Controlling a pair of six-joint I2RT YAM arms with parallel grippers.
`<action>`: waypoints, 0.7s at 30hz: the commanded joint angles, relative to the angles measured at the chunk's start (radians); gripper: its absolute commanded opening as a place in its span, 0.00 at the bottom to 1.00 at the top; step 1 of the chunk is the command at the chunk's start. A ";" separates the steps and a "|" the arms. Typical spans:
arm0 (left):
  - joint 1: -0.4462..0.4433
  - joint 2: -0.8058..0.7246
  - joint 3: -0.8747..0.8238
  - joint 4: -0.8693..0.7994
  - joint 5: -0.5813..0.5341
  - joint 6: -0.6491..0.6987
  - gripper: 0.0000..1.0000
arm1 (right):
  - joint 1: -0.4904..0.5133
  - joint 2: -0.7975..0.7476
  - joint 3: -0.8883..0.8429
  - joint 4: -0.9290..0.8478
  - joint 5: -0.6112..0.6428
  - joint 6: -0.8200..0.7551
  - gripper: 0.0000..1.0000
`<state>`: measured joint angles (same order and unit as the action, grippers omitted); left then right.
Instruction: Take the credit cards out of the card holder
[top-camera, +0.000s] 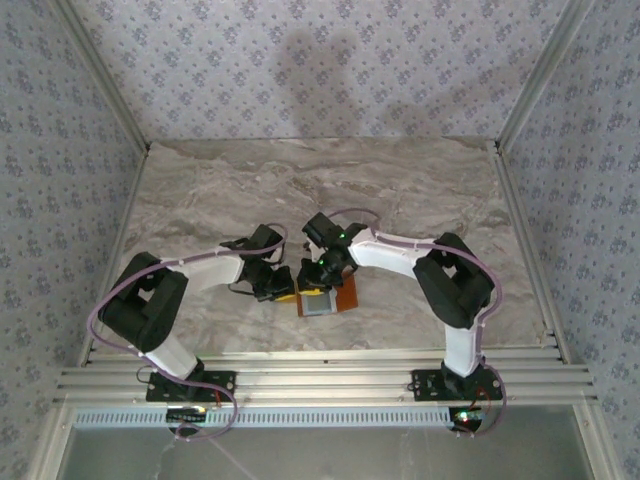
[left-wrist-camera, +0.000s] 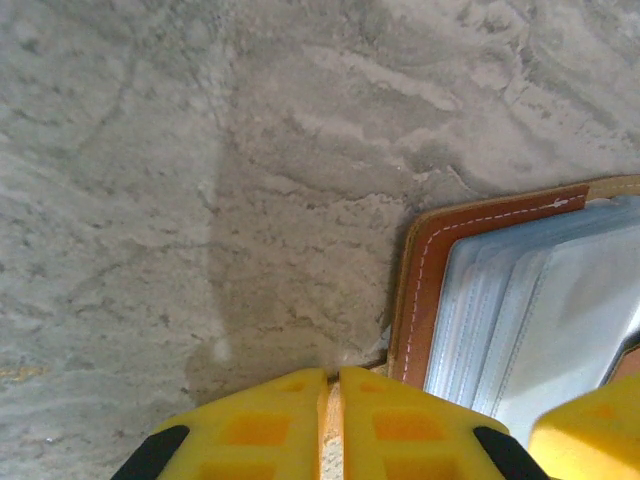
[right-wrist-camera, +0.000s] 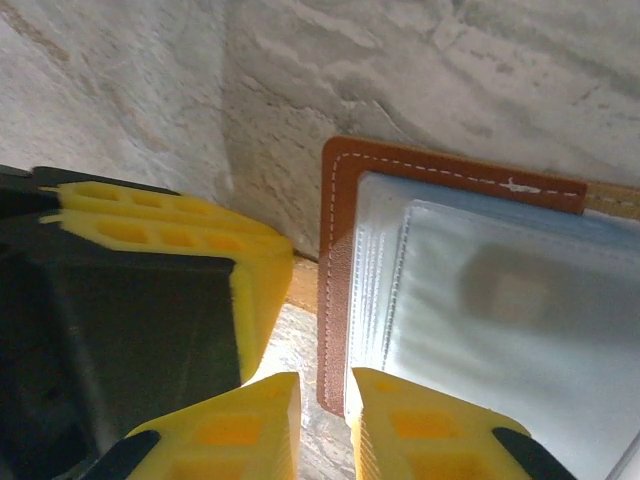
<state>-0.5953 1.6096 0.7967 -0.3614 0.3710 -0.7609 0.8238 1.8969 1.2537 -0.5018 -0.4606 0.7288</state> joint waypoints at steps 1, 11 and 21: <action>0.004 -0.009 -0.001 -0.034 -0.014 -0.002 0.14 | 0.010 0.028 0.024 -0.049 0.027 -0.003 0.23; 0.005 -0.008 -0.001 -0.039 -0.017 0.000 0.14 | 0.014 0.016 0.010 -0.135 0.115 -0.031 0.29; 0.005 -0.004 0.010 -0.047 -0.017 0.003 0.14 | 0.013 -0.027 0.024 -0.254 0.220 -0.062 0.35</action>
<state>-0.5953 1.6100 0.7971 -0.3622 0.3706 -0.7605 0.8337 1.8904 1.2613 -0.6380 -0.3283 0.6914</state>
